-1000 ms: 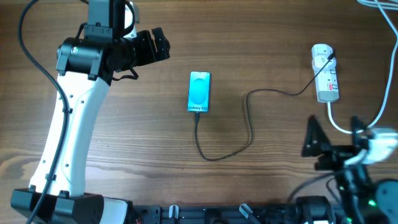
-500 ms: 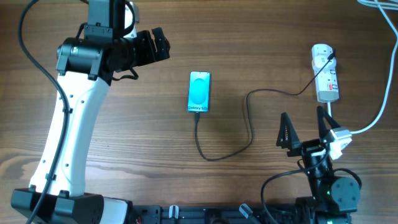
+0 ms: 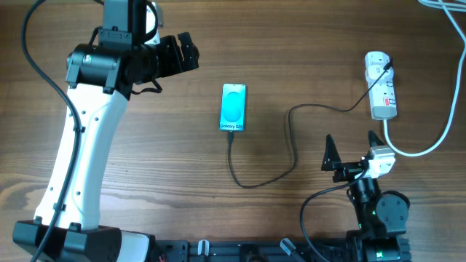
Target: Plug charger to phone and switch on socket
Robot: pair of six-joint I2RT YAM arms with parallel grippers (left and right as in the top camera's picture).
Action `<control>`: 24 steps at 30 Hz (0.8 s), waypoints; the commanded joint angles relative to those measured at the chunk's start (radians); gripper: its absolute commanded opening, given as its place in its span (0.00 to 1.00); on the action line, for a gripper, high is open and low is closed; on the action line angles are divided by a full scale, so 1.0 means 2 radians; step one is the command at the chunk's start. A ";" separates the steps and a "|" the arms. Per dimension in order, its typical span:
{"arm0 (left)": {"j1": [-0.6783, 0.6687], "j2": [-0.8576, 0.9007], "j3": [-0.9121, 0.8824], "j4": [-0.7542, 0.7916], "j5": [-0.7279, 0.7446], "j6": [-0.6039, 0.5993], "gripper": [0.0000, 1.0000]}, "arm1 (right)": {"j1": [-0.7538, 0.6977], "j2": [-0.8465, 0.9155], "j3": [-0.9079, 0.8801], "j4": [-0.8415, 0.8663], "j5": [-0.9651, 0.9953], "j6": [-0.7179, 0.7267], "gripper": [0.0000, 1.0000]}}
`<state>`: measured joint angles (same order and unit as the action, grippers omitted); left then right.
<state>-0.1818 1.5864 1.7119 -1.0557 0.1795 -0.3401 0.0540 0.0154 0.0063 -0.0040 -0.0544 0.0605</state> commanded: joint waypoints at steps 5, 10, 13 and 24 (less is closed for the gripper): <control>0.000 0.003 -0.001 0.000 -0.005 -0.004 1.00 | -0.017 -0.003 -0.001 0.000 0.005 -0.034 1.00; 0.000 0.003 -0.001 0.000 -0.005 -0.004 1.00 | -0.015 -0.003 -0.001 0.000 0.005 -0.030 1.00; 0.000 0.003 -0.001 0.000 -0.005 -0.004 1.00 | -0.015 -0.003 -0.001 0.001 0.004 -0.030 1.00; 0.000 0.003 -0.001 0.000 -0.005 -0.004 1.00 | -0.016 -0.003 -0.001 0.002 0.004 -0.030 1.00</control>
<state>-0.1818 1.5860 1.7119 -1.0554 0.1795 -0.3431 0.0250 0.0154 0.0063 -0.0036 -0.0540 0.0124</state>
